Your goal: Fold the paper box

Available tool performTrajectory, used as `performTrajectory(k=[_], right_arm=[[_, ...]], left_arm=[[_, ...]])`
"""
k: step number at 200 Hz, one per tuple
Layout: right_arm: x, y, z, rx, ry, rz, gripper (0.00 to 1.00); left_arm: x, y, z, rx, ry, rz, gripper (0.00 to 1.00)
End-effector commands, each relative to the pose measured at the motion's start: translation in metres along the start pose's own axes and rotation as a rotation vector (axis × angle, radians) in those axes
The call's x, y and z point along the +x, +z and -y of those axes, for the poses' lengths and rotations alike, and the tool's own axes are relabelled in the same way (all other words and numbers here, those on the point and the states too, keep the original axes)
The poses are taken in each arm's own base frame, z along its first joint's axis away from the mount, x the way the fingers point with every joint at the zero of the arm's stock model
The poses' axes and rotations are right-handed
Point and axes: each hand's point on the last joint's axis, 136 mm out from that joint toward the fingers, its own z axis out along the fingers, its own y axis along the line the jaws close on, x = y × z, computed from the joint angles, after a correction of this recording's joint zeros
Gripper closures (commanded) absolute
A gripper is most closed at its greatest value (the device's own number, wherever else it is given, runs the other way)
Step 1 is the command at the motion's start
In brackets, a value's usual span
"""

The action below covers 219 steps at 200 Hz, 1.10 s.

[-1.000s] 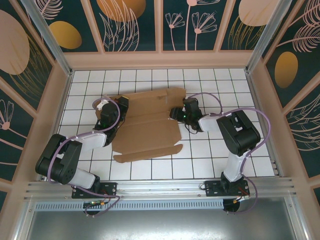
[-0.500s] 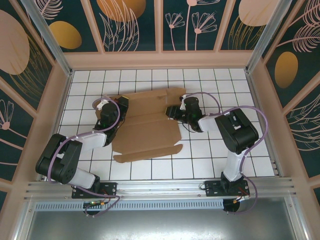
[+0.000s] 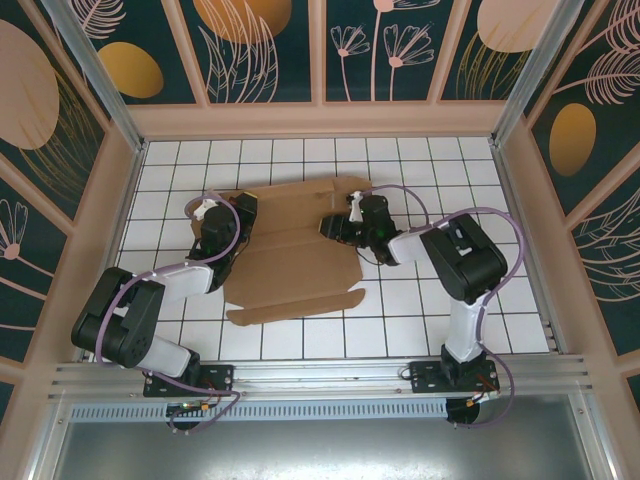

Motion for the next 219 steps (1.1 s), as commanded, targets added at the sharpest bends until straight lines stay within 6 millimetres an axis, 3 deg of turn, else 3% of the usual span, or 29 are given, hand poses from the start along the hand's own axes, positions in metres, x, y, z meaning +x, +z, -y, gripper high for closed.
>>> performTrajectory(k=[1,42,69,99,104,139,193,219], right_arm=[[0.006,0.012,-0.009,-0.027,-0.022,-0.023,0.53],[0.011,0.013,0.006,0.04,-0.021,-0.03,0.53],[-0.009,-0.017,-0.014,0.02,-0.081,0.074,0.53],[-0.019,-0.045,-0.028,0.035,-0.16,0.139,0.5],[-0.03,-0.052,-0.022,0.056,-0.161,0.164,0.49],[-0.043,-0.065,-0.026,0.089,-0.21,0.204,0.39],[-0.08,-0.108,-0.025,0.143,-0.296,0.303,0.45],[-0.081,-0.116,-0.025,0.173,-0.373,0.276,0.47]], left_arm=[[0.006,0.005,-0.005,-0.017,0.021,-0.026,1.0],[0.005,0.003,-0.007,-0.021,0.024,-0.025,1.0],[0.004,0.002,-0.004,-0.018,0.032,-0.018,1.0],[0.003,0.002,0.001,-0.009,0.03,-0.02,1.0],[0.002,0.002,0.001,-0.011,0.03,-0.019,1.0],[0.0,0.001,0.008,-0.008,0.029,-0.017,1.0],[0.003,0.003,0.018,-0.022,0.025,-0.051,1.0],[0.008,0.006,0.022,-0.014,-0.015,-0.081,1.0]])
